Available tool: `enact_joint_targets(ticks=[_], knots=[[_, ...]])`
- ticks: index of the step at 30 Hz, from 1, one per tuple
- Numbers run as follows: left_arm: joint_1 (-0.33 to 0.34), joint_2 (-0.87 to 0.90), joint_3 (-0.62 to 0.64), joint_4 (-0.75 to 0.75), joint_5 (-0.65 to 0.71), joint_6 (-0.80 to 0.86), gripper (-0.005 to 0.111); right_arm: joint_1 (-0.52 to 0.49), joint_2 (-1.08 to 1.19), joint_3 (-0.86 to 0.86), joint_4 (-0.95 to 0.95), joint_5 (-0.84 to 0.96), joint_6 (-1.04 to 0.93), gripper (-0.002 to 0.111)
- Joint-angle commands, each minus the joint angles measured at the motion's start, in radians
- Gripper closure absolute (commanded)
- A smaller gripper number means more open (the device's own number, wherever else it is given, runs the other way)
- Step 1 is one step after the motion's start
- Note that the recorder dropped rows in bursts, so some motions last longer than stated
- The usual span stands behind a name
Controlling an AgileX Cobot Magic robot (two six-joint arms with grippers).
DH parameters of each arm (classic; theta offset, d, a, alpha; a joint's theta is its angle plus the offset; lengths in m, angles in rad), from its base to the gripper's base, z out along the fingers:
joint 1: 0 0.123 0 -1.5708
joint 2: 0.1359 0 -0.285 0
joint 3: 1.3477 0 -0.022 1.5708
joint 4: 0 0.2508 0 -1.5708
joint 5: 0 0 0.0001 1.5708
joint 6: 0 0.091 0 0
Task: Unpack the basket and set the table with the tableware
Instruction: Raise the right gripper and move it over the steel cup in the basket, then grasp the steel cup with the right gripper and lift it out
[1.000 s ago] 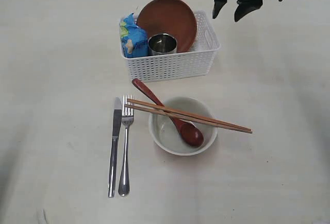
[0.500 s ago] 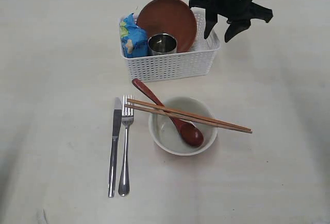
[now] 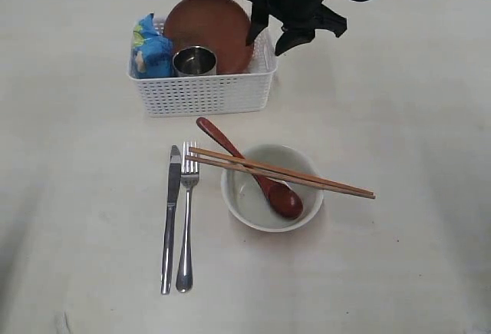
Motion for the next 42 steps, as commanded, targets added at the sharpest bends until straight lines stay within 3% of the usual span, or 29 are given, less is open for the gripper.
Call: enact_joint_targets(ticks=[1,10,16,21,26,35,38,41,42], knots=[[0.002,-0.002,0.003,0.001,-0.010,-0.004,0.106,0.031,-0.003,-0.007,0.056,-0.010,-0.048,0.059],[0.002,-0.002,0.003,0.001,-0.010,-0.004,0.106,0.095,-0.003,-0.066,0.064,-0.036,-0.079,0.059],[0.002,-0.002,0.003,0.001,-0.010,-0.004,0.106,0.180,0.062,-0.169,-0.182,0.002,0.032,0.059],[0.002,-0.002,0.003,0.001,-0.010,-0.004,0.106,0.223,0.146,-0.304,-0.237,0.106,0.042,0.059],[0.002,-0.002,0.003,0.001,-0.010,-0.004,0.106,0.234,0.222,-0.408,-0.296,0.183,0.074,0.059],[0.002,-0.002,0.003,0.001,-0.010,-0.004,0.106,0.243,0.270,-0.415,-0.295,0.188,0.076,0.059],[0.002,-0.002,0.003,0.001,-0.010,-0.004,0.106,0.245,0.271,-0.415,-0.291,0.170,0.076,0.070],[0.002,-0.002,0.003,0.001,-0.010,-0.004,0.106,0.245,0.271,-0.415,-0.291,0.161,0.055,0.106],[0.002,-0.002,0.003,0.001,-0.010,-0.004,0.106,0.245,0.271,-0.415,-0.291,0.161,0.055,0.108]])
